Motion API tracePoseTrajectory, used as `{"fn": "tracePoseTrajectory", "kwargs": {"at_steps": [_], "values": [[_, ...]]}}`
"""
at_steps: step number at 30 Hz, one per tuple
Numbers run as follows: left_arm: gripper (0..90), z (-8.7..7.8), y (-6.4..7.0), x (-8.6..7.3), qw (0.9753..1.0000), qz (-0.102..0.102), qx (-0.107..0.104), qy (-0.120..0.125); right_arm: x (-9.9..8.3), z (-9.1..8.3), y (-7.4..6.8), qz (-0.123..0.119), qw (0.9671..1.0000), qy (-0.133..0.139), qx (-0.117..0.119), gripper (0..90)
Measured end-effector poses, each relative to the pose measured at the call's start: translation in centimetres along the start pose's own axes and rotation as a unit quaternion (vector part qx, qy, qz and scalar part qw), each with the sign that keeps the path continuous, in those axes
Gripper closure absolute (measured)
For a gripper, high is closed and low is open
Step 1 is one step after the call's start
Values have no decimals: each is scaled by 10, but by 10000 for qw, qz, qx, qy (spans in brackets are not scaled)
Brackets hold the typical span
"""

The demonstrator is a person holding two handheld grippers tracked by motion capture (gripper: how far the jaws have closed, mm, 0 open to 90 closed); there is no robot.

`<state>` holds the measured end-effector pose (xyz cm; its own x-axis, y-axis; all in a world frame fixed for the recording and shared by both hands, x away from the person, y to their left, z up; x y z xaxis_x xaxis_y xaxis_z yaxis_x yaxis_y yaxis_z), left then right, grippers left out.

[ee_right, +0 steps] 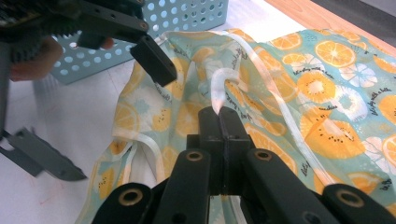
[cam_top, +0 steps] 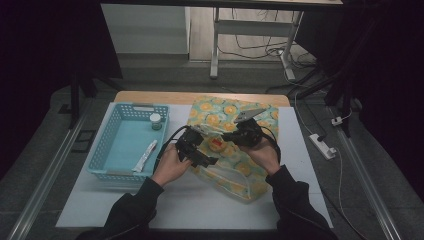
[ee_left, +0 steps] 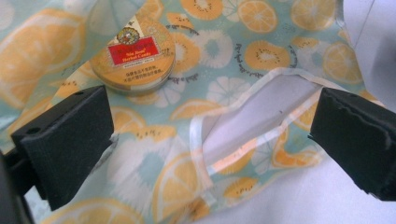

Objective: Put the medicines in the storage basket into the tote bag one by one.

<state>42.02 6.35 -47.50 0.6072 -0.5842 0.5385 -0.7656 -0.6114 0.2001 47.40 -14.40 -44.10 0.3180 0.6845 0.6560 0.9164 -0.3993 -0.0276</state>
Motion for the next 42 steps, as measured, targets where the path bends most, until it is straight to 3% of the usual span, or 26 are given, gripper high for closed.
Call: {"fn": "tracePoseTrajectory", "kwargs": {"at_steps": [5,16,24,37,42], "values": [[0,-11,-3,-10,9998,-124,2,173,0,1,0,-1,10000,-9,3,900],[0,-28,-14,-28,9994,-209,5,291,0,3,-1,-26,10000,-42,15,900],[0,-44,-32,-44,9982,-497,57,322,-1,2,-1,-11,10000,-42,10,900],[0,-79,-61,-70,9946,-804,481,452,-2,3,2,19,10000,-58,-7,900],[0,-86,-73,-81,9913,-967,775,433,-2,2,2,15,10000,-50,-8,900]]}}
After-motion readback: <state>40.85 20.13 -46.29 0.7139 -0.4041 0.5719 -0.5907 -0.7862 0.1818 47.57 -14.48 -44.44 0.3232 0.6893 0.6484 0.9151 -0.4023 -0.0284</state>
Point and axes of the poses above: each handheld gripper's, and its own axes: z roughly forward along the jaws, x roughly out of its top, y roughly to its right, the point moved 1 cm from there along z, roughly forward along the jaws, and after that the axes turned 8 degrees about -y, right-handed, at the moved point
